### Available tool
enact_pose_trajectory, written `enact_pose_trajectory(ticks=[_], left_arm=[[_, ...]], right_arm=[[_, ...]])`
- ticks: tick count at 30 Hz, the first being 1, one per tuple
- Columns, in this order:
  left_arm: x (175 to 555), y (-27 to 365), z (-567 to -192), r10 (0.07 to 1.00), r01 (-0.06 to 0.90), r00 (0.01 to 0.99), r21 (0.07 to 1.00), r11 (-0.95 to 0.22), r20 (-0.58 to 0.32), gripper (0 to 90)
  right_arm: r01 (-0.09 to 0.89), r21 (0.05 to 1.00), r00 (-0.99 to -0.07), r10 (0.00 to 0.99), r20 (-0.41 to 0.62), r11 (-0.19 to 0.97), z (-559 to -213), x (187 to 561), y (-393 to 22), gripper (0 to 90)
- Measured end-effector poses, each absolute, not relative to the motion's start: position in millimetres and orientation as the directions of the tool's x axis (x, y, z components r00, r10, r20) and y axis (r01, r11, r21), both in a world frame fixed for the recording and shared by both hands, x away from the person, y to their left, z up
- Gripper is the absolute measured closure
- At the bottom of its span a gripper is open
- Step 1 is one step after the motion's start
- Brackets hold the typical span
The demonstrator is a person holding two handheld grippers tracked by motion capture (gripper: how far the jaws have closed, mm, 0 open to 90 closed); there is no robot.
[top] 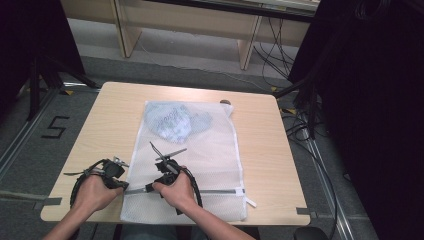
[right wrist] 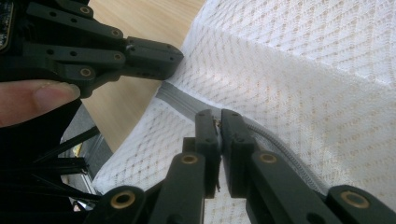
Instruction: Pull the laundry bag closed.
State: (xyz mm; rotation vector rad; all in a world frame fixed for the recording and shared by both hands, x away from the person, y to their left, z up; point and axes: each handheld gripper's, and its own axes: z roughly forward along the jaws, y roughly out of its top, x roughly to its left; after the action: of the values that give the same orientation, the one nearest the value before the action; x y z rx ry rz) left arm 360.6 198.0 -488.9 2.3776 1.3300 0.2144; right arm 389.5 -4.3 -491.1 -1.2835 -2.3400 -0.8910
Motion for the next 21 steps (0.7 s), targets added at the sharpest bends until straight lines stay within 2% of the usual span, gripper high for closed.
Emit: enact_pose_trajectory(ticks=[17, 21], left_arm=[[360.8, 198.3, -488.4, 0.845, 0.783, 0.531, 0.417, -0.462, -0.06, 90.0], [360.8, 197.9, -488.5, 0.845, 0.782, 0.531, 0.418, -0.462, -0.059, 90.0]], right_arm=[[0.843, 0.353, -0.537, 0.633, 0.558, 0.405, -490.3, 389.8, -9.3, 87.0], [0.807, 0.409, -0.588, 0.635, 0.501, 0.425, -495.9, 390.6, -13.3, 87.0]])
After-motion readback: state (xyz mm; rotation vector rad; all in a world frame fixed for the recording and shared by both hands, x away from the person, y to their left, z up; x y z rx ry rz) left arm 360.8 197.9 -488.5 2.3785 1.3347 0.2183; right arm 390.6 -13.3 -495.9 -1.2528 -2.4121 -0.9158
